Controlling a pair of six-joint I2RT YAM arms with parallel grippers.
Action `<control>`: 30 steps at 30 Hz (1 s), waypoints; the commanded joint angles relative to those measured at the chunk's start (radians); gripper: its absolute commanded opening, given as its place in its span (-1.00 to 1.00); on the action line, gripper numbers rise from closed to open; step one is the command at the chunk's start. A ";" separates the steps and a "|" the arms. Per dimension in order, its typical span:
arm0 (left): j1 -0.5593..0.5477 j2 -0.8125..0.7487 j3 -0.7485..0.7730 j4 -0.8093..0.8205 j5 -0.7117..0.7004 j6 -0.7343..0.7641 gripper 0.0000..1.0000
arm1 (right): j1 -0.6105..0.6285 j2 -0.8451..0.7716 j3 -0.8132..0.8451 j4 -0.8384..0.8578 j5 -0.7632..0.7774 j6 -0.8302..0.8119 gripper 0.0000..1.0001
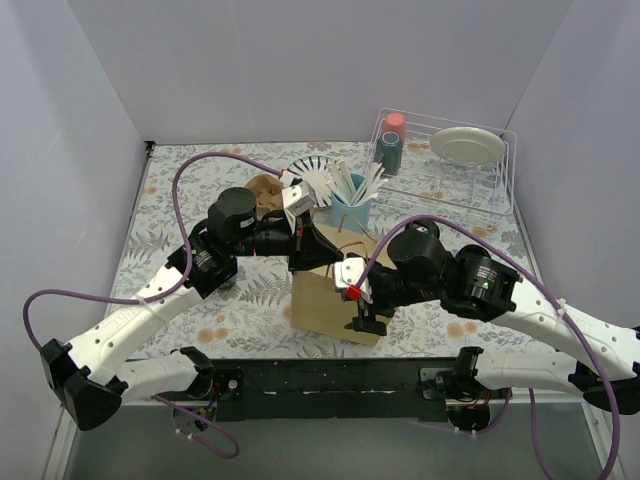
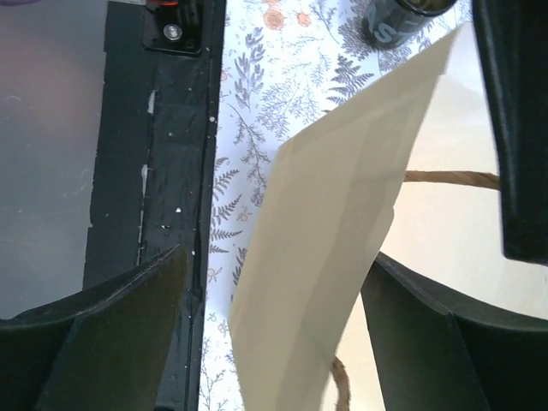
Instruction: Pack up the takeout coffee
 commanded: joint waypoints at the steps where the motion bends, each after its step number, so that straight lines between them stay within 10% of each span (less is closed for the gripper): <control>1: -0.006 -0.022 -0.013 0.036 -0.039 -0.001 -1.00 | 0.000 -0.022 0.008 -0.003 -0.062 -0.005 0.73; 30: -0.010 -0.075 -0.107 0.096 -0.147 -0.040 -1.00 | 0.000 -0.090 -0.012 0.248 0.131 0.029 0.63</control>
